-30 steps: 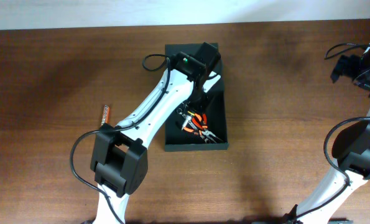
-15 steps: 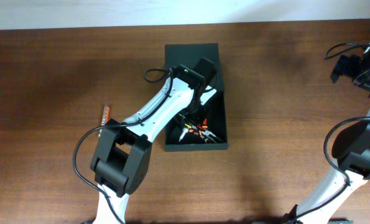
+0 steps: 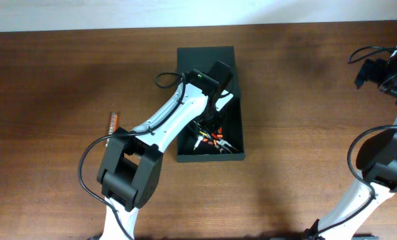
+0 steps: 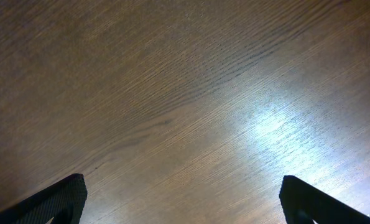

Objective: Pack container
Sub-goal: 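Lower the screwdriver into the box and open the left gripper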

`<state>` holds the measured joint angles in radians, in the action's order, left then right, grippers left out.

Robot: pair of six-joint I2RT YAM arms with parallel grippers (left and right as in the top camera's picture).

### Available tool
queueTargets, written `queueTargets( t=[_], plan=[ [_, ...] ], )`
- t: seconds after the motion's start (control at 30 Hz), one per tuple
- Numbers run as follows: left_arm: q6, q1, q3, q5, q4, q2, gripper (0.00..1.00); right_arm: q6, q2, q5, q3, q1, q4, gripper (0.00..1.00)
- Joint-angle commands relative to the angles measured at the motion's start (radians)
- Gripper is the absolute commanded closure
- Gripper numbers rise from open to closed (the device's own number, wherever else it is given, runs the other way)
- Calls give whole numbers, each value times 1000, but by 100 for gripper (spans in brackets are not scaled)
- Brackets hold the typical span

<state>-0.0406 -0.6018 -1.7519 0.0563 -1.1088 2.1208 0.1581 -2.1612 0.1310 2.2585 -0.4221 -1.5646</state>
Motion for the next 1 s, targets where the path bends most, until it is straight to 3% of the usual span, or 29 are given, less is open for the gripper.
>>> queueTargets(
  t=[0.0,0.6,0.67,0.7,0.97],
  plan=[
    [2,7,4,19,6,11,68,8,8,5,0,-4,2,1],
    [3,7,51,19,30,27,67,8,8,5,0,-4,2,1],
    [2,7,52,19,32,27,47,8,8,5,0,-4,2,1],
    [2,7,52,19,34,27,42,8,8,5,0,-4,2,1],
    [2,7,51,19,48,27,41,8,8,5,0,-4,2,1]
  ],
)
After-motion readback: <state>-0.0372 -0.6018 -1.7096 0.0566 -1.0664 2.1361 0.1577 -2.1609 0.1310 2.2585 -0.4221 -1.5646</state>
